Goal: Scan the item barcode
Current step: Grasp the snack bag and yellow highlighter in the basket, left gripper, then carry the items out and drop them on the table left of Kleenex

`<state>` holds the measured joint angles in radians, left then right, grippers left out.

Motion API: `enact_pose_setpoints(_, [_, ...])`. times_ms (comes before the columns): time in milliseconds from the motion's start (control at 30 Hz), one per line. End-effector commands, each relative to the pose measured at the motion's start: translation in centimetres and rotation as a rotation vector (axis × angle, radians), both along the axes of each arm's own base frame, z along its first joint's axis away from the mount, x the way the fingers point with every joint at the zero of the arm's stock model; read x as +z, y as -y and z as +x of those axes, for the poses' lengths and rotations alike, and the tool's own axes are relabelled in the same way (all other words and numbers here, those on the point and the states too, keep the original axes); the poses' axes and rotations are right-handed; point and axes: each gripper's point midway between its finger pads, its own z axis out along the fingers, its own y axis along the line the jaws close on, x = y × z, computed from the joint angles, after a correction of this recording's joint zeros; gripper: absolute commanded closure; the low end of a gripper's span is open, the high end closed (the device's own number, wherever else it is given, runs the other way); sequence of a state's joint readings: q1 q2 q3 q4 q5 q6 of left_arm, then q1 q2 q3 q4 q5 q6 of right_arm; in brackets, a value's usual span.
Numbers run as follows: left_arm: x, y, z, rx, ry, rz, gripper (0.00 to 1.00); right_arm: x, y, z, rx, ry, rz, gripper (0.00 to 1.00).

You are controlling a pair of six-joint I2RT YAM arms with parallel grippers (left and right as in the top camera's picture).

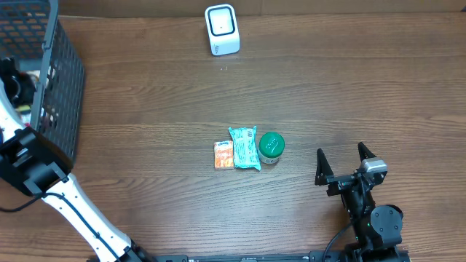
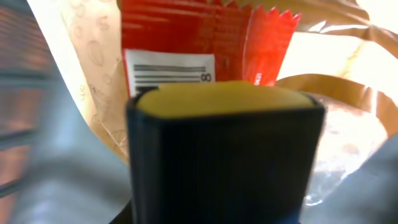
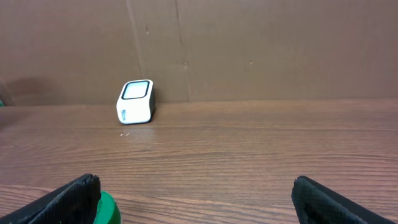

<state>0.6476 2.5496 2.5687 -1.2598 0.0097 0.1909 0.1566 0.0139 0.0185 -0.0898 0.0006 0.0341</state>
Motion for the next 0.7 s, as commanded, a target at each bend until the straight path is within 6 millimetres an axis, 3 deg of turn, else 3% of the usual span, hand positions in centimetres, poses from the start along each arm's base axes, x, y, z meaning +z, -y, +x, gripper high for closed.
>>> enact_pose_setpoints(0, [12.3,0.2,-0.3,0.079,0.204,0.135,0.96,-0.1,0.3,0.0,-0.012,0.005,0.009,0.0])
enact_pose_setpoints(200, [22.5,1.9,-2.5,0.158,0.4,0.208,0.96,-0.1,0.3,0.0,-0.012,0.005,0.009,0.0])
enact_pose_setpoints(367, [29.3,5.5,-5.6,0.21,0.54,0.184,0.96,-0.1,0.3,0.0,-0.013,0.005,0.009,0.0])
enact_pose_setpoints(533, [31.0,11.6,-8.3,0.198,0.526,0.08,0.96,-0.1,0.3,0.0,-0.012,0.005,0.009,0.0])
enact_pose_setpoints(667, [28.5,18.0,-9.9,0.118,0.372,-0.044,0.96,-0.1,0.3,0.0,-0.012,0.005,0.009,0.0])
